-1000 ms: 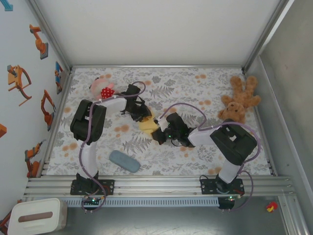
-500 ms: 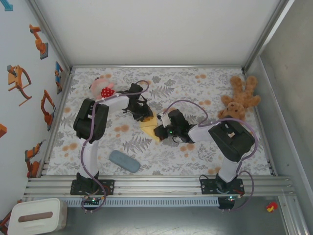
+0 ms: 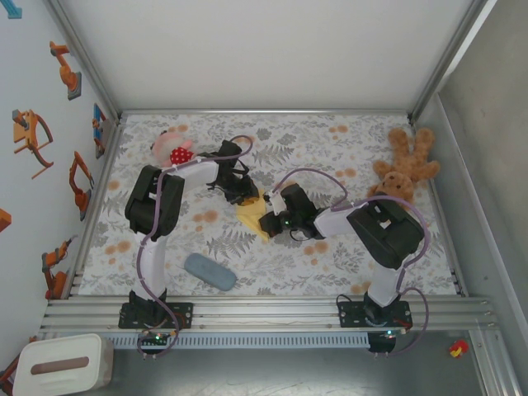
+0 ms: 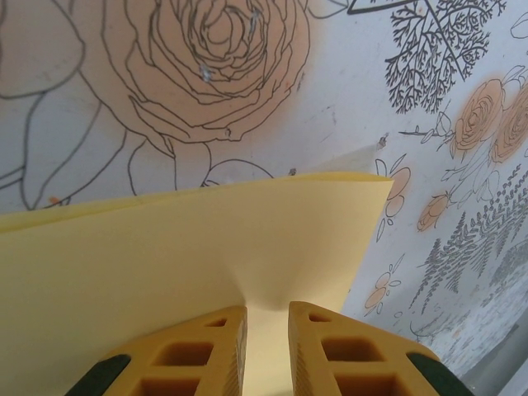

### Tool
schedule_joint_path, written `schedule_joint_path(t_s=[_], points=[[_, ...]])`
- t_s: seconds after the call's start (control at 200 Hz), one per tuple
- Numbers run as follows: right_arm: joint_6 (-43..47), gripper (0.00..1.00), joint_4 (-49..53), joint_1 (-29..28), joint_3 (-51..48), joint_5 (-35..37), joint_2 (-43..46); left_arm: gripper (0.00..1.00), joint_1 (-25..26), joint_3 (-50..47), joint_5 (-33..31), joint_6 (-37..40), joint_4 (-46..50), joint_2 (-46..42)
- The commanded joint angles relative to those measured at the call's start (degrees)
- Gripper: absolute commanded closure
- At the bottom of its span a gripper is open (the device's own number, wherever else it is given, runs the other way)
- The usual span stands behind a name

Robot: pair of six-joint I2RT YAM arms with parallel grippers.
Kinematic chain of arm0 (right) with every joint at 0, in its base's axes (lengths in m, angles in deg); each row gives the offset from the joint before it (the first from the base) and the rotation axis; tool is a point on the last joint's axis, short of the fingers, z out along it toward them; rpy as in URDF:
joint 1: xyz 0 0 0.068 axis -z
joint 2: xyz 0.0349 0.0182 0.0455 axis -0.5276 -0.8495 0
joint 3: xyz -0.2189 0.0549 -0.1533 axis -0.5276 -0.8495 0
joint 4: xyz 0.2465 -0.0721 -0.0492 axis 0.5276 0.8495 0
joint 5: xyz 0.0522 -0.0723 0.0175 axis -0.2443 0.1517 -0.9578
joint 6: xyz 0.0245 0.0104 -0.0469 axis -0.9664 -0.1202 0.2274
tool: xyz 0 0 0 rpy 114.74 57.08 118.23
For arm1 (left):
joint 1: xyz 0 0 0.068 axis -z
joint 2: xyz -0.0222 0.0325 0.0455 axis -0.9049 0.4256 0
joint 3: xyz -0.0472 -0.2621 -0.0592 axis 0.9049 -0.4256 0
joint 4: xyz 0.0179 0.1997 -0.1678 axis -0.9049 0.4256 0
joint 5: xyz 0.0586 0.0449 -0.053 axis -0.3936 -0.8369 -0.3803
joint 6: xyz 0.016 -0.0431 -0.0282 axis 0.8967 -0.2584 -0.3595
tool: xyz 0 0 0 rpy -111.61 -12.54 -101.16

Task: Fold a paper plane with a square sheet of paper (pick it up from the middle)
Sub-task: Third fold the triangle at the center of the table.

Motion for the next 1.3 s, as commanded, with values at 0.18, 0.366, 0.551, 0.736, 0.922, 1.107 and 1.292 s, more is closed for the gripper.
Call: schedule_joint_path(t_s=[0.18, 0.366, 0.551, 0.736, 0.922, 1.107, 1.292], points=[[-0.5, 1.00, 1.3, 0.3, 2.5, -1.0, -1.8, 0.80, 0.8, 0.0, -0.4, 1.5, 3.9, 2.2], [-0.4, 1.00, 2.0, 0.2, 2.5, -1.1, -2.0, 0.80, 0.8, -0.2, -0.5, 1.5, 3.9, 2.0], [-0.4, 1.00, 2.5, 0.3, 2.6, -1.9, -2.4, 0.80, 0.8, -0.1, -0.6, 1.5, 3.9, 1.7], [-0.5, 1.00, 3.4, 0.3, 3.2, -2.0, -3.1, 0.79, 0.6, 0.2, -0.8, 0.9, 3.8, 0.2], [-0.6, 1.00, 4.1, 0.3, 3.6, -1.9, -3.4, 0.75, -0.2, -1.6, -2.6, -1.7, 2.0, -5.4], [-1.0, 1.00, 3.8, 0.3, 3.8, -2.3, -2.6, 0.73, -2.0, -7.7, -4.0, -4.5, -1.2, -11.5], [-1.3, 1.00, 2.5, 0.4, 3.9, -3.8, -2.5, 0.76, -2.4, -9.1, -4.7, -3.3, 0.0, -9.6]])
